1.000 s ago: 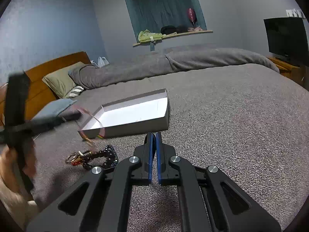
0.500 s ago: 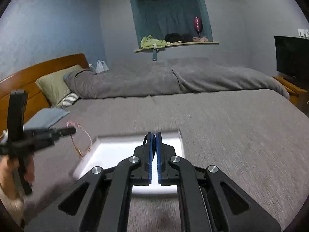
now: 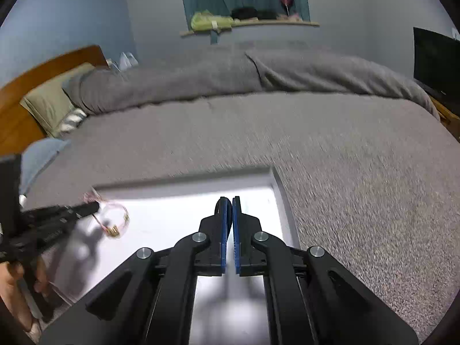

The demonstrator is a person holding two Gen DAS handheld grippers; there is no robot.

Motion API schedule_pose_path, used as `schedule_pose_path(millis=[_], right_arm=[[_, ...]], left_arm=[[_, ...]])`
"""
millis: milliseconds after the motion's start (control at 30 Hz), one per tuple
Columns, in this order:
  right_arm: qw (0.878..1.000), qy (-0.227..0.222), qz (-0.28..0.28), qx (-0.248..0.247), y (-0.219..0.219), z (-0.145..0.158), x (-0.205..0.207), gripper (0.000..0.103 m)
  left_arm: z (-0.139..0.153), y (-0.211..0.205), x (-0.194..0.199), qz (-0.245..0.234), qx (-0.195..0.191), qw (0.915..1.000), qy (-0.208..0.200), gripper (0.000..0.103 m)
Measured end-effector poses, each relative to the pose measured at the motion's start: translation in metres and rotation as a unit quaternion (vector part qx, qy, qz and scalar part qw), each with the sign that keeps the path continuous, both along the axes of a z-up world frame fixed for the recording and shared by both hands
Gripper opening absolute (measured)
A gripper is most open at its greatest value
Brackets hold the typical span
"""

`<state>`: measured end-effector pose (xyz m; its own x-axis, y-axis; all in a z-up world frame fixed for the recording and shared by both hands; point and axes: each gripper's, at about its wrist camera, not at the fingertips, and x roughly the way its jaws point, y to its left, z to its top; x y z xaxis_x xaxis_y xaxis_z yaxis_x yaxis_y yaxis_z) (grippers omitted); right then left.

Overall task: Organize jewelry
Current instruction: 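Carry both bracelets into the white tray and open both tools, then move both tools back over the jewelry pile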

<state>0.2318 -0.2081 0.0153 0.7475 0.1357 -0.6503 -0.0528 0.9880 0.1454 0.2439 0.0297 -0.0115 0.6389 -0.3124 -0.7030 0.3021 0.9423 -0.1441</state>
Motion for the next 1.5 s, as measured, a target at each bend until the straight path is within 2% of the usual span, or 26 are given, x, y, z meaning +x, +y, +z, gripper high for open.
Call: schedule_pose_path(millis=[167,233,300,333,367,400,433,467,533,600,700,800,900,1100,1267,1500], right_arm=[[1.0,0.027,-0.001,-0.008,0.002,-0.016,0.004,0.004],[1.0,0.026,-0.003,-0.01,0.002,-0.018,0.003,0.004],[1.0,0.024,-0.005,-0.007,0.001,-0.018,0.001,0.005],[1.0,0.021,-0.005,-0.005,0.0,-0.018,0.0,0.006],[1.0,0.018,-0.005,-0.003,0.0,-0.017,-0.001,0.014],[1.0,0.012,-0.006,0.001,-0.001,-0.015,-0.002,0.032],[1.0,0.006,-0.006,0.006,-0.002,-0.013,-0.005,0.04],[1.0,-0.001,-0.006,0.009,-0.002,-0.011,-0.007,0.047],[1.0,-0.013,-0.005,0.014,-0.002,-0.006,-0.01,0.049],[0.999,-0.029,-0.007,0.022,-0.003,0.0,-0.013,0.068],[0.999,-0.047,-0.008,0.022,-0.002,0.011,-0.021,0.081],[0.998,-0.056,-0.009,0.012,0.003,0.027,-0.033,0.087],[0.996,-0.083,-0.012,0.012,-0.001,0.047,-0.065,0.095],[0.996,-0.092,-0.006,0.003,-0.002,0.064,-0.132,0.097],[0.995,-0.096,0.006,-0.001,0.001,0.065,-0.179,0.097],[0.997,-0.079,0.013,0.0,0.005,0.051,-0.211,0.097]], left_arm=[[-0.006,-0.01,-0.003,-0.006,0.045,0.999,0.001,0.004],[-0.006,-0.013,-0.003,-0.003,0.056,0.9984,0.001,0.016],[-0.004,-0.01,-0.006,0.0,0.054,0.9985,-0.01,0.043],[-0.002,-0.009,-0.007,0.002,0.051,0.9985,-0.017,0.047],[0.0,-0.007,-0.009,0.005,0.048,0.9985,-0.024,0.054],[0.001,-0.006,-0.01,0.008,0.046,0.9985,-0.028,0.06],[0.003,-0.004,-0.011,0.009,0.042,0.9986,-0.031,0.062],[0.004,-0.002,-0.013,0.01,0.038,0.9986,-0.036,0.065],[0.007,-0.002,-0.016,0.012,0.036,0.9984,-0.042,0.069],[0.011,-0.005,-0.02,0.011,0.038,0.9979,-0.05,0.076],[0.022,-0.006,-0.03,0.017,0.045,0.9968,-0.064,0.079],[0.037,-0.004,-0.043,0.036,0.049,0.9954,-0.075,0.084],[0.049,-0.003,-0.064,0.044,0.052,0.9935,-0.091,0.09],[0.06,0.0,-0.111,0.052,0.036,0.9945,-0.084,0.093],[0.053,0.01,-0.148,0.063,0.02,0.9947,-0.079,0.094],[0.04,0.027,-0.171,0.084,0.007,0.994,-0.07,0.094]])
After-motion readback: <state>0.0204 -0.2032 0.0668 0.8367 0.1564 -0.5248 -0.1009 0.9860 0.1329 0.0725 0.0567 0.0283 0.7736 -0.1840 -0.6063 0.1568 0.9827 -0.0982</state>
